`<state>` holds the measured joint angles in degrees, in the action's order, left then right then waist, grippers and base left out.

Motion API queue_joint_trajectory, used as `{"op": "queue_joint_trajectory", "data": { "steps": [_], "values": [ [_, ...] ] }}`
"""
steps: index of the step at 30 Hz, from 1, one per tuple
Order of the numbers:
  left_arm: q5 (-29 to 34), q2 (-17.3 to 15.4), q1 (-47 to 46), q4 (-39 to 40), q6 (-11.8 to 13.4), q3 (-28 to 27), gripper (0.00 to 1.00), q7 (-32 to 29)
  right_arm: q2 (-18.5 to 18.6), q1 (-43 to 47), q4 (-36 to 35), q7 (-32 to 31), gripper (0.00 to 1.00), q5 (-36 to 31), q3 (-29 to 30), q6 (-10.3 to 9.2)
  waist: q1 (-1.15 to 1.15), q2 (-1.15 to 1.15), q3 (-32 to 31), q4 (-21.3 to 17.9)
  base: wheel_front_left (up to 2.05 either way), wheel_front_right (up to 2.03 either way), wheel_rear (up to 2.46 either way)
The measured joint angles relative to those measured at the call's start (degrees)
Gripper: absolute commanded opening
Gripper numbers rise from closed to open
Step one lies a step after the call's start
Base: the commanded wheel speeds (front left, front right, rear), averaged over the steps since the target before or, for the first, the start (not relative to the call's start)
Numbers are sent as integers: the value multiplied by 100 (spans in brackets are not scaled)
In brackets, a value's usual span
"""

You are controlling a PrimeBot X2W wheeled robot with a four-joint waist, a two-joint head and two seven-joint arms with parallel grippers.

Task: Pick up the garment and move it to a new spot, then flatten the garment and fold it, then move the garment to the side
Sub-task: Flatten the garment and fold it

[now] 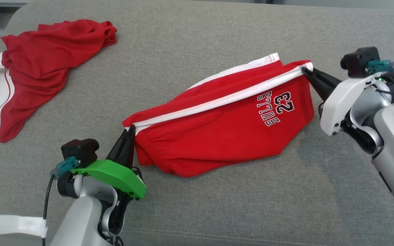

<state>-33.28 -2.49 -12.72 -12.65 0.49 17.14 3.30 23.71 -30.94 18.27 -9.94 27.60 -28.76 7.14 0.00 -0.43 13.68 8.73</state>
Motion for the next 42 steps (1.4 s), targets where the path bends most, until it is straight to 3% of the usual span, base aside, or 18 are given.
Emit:
{"op": "queue_joint_trajectory", "data": {
  "steps": [9,20,23,26,27,28,30,31,42],
  "values": [
    [-257,37,-790,-372,82,521,0,-74,121,-822,706,-386,0,189,-56,0,0,0,450,402,0,0,0],
    [-798,62,-1120,-762,218,946,0,121,-30,-1382,1421,-482,0,359,-422,0,0,0,720,652,0,0,0],
    [-916,63,-1229,-871,272,991,0,208,-35,-1487,1572,-463,31,382,-435,0,0,0,732,646,0,0,0],
    [-1010,68,-1322,-957,313,1076,0,240,-45,-1562,1734,-394,50,427,-448,0,0,0,745,634,0,0,0],
    [-1061,75,-1340,-1003,314,1087,0,246,-57,-1573,1781,-357,91,438,-446,0,0,0,750,629,0,0,0],
    [-1121,79,-1352,-1055,314,1096,7,291,-76,-1582,1829,-319,100,463,-446,0,0,0,754,623,0,0,0],
    [-1220,80,-1380,-1111,326,1124,53,323,-118,-1594,1907,-259,100,477,-456,0,0,0,761,609,0,0,0],
    [-1238,80,-1404,-1125,343,1140,98,358,-135,-1608,1942,-223,100,492,-467,0,0,0,764,602,0,0,0],
    [-1206,86,-1582,-1379,407,1137,100,744,-179,-1791,2068,234,100,781,-817,0,0,0,684,440,0,0,0]
  ]
}}
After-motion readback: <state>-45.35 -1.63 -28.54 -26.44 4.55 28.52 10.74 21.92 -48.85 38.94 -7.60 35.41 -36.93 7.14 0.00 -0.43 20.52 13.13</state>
